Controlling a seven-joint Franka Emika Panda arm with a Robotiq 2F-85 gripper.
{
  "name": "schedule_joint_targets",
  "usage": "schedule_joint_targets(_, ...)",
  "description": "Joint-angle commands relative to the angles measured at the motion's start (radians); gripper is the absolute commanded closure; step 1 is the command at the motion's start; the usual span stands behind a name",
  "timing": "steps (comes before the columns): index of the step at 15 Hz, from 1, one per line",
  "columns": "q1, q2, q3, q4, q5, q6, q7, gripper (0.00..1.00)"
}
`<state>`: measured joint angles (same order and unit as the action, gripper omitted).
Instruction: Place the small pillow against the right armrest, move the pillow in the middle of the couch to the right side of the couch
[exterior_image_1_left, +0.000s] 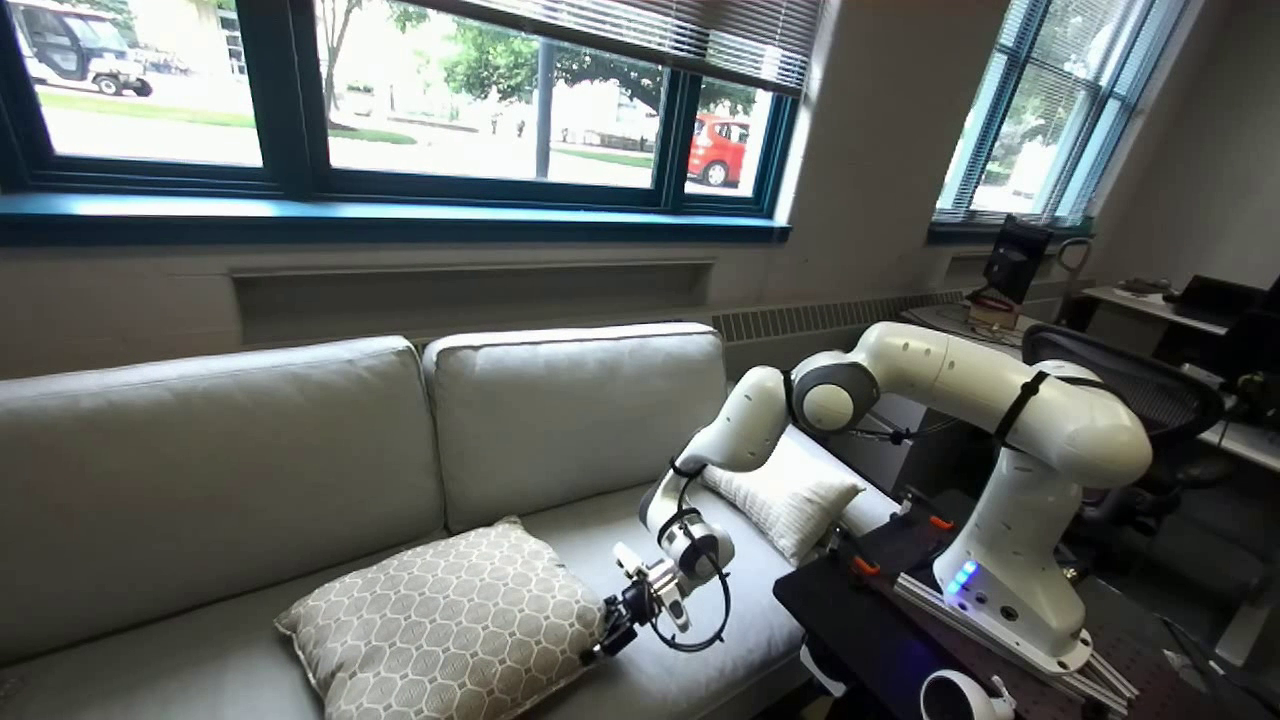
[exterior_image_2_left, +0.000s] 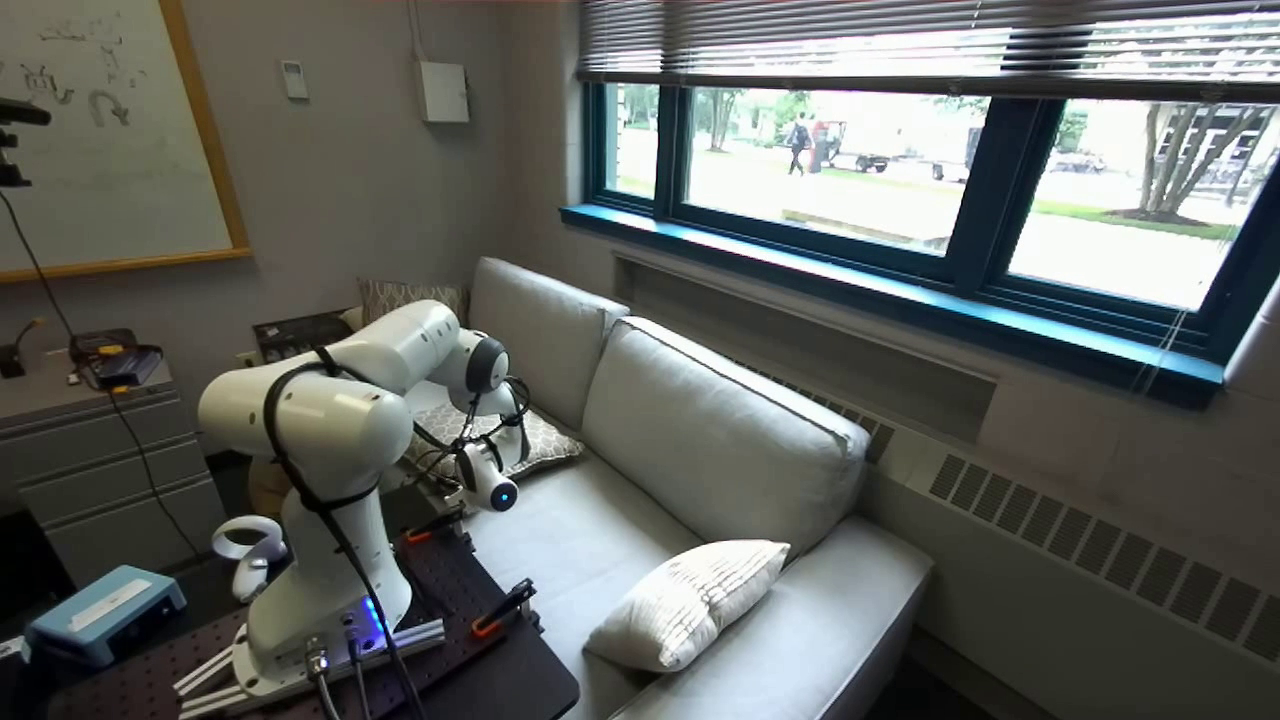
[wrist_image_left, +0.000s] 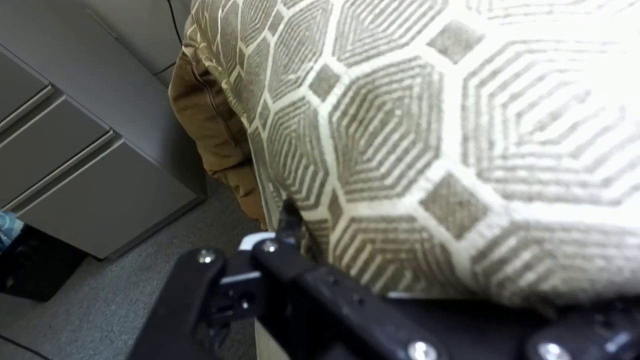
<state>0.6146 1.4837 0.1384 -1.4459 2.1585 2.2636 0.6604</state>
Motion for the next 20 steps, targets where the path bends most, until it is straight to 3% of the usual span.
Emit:
schedule_joint_targets(1,-0.011,0.0,-0.014,0.014,0.069,-0.086,-0.087,0.33)
schedule_joint_targets(5,-0.004,0.0,-0.03,0.009,0.104,-0.123,-0.147,0.64)
schedule_joint_targets(9,-0.001,0.0,-0.027,0.013,0.113,-0.117,-0.177,0.89)
schedule_joint_targets(11,0.002,-0.005,-0.025,0.013,0.108,-0.098,-0.193,0.93)
schedule_joint_targets(12,-0.08,-0.008,0.054,0.005,0.041,-0.039,-0.243,0.94)
schedule_joint_targets(15,-0.119,-0.071,0.088,-0.068,0.058,0.04,-0.362,0.93)
schedule_joint_targets(18,-0.175,-0.178,0.122,-0.197,0.15,0.096,-0.564,0.91)
schedule_joint_targets(20,-0.158,-0.291,0.083,-0.327,0.285,0.058,-0.7,0.91)
